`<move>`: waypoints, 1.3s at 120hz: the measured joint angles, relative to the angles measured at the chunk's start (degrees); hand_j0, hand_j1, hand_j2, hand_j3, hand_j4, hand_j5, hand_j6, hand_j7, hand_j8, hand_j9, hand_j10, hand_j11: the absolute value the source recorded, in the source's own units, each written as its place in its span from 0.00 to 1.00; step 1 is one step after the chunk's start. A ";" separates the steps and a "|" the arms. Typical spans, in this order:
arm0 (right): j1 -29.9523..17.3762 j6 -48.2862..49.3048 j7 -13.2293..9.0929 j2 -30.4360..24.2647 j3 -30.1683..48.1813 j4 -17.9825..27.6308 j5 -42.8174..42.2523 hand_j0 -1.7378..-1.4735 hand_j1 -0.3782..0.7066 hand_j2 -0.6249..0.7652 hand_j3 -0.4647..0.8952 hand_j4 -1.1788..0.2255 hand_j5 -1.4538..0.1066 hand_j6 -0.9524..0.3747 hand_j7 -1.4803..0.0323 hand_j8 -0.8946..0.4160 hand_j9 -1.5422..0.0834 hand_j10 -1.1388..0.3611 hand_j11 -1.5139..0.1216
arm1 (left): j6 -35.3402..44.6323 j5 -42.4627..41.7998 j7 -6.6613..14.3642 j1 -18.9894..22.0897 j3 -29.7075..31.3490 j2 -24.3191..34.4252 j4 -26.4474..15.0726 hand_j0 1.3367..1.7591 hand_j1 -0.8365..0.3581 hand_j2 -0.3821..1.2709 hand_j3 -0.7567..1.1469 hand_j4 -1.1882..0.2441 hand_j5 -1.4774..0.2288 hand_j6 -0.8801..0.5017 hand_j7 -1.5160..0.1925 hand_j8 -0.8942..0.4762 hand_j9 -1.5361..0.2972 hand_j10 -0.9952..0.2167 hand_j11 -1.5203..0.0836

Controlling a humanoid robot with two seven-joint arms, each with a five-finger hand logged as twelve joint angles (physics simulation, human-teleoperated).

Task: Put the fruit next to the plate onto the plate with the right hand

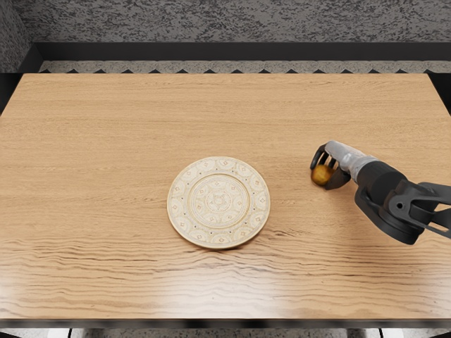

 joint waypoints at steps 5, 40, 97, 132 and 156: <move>-0.05 -0.02 -0.01 0.01 0.01 0.00 -0.04 0.36 0.63 0.52 0.34 0.44 0.29 0.44 0.34 0.37 0.34 0.48 0.31 | 0.00 0.00 0.00 0.00 0.00 0.00 0.00 0.76 0.98 0.23 0.40 0.82 0.86 0.63 0.88 0.64 0.83 0.81 0.94; -0.61 -0.15 0.03 -0.19 0.53 0.08 0.08 0.35 0.62 0.57 0.34 0.42 0.25 0.44 0.29 0.35 0.29 0.46 0.26 | 0.00 0.01 0.00 0.00 0.01 0.00 0.00 0.76 0.98 0.23 0.40 0.82 0.86 0.63 0.88 0.64 0.83 0.81 0.94; -0.45 0.33 0.10 -2.36 5.57 5.47 2.82 0.33 0.60 0.62 0.34 0.41 0.20 0.41 0.27 0.35 0.27 0.41 0.25 | 0.00 0.06 0.01 0.07 0.14 0.00 0.00 0.76 0.98 0.23 0.40 0.82 0.86 0.63 0.88 0.64 0.83 0.81 0.94; 1.44 0.42 0.10 -1.80 8.14 9.44 8.72 0.32 0.63 0.66 0.34 0.42 0.18 0.42 0.26 0.36 0.27 0.41 0.25 | 0.01 0.13 0.01 0.17 0.34 0.00 0.06 0.76 0.98 0.23 0.40 0.82 0.86 0.63 0.88 0.64 0.83 0.81 0.94; 4.99 0.47 0.11 0.06 8.91 10.69 13.91 0.32 0.66 0.74 0.34 0.41 0.18 0.43 0.26 0.35 0.26 0.39 0.25 | 0.01 0.15 0.01 0.22 0.36 0.00 0.09 0.76 0.98 0.23 0.40 0.82 0.86 0.63 0.88 0.64 0.83 0.81 0.94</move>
